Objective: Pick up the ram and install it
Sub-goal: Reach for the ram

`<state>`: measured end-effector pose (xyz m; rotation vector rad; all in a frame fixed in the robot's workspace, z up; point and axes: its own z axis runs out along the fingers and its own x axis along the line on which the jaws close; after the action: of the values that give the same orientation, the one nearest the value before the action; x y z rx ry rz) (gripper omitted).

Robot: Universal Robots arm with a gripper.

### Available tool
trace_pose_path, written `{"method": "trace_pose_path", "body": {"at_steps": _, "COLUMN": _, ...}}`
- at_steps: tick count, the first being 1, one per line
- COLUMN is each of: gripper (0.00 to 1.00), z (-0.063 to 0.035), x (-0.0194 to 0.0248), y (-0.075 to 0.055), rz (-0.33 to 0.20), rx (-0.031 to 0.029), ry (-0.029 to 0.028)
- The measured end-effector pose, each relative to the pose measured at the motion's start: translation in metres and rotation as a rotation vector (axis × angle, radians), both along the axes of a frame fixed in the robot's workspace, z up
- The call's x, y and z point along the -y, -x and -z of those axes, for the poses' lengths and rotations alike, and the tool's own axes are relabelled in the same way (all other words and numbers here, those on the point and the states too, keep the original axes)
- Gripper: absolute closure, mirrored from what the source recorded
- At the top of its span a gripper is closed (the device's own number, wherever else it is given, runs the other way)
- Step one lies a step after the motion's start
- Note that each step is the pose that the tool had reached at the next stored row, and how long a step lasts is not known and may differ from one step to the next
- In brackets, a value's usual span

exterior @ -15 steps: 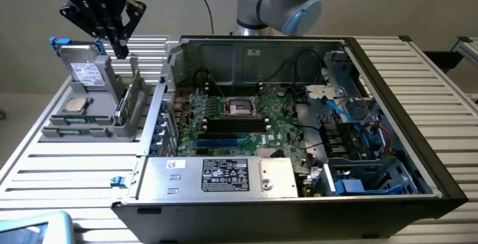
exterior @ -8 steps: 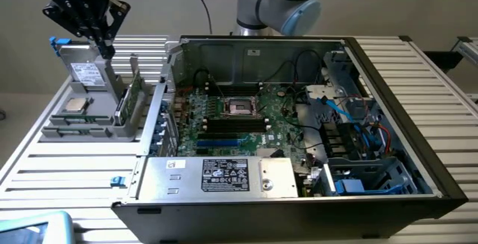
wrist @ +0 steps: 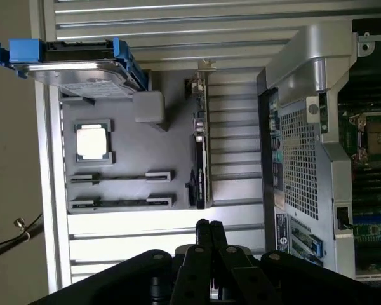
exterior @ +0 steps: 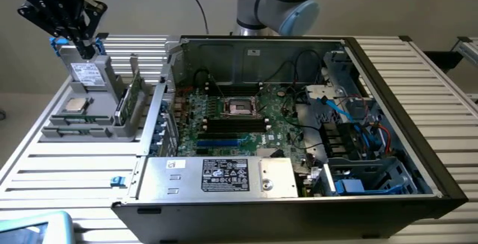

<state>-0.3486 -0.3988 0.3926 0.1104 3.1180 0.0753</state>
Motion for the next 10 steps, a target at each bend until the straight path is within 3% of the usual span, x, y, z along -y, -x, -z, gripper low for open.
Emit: {"method": "trace_pose_path", "body": {"at_steps": 10, "gripper": 0.89, "z": 0.0021, "x": 0.0015, "y": 0.041, "rz": -0.003, "rx": 0.0, "ry": -0.0014}}
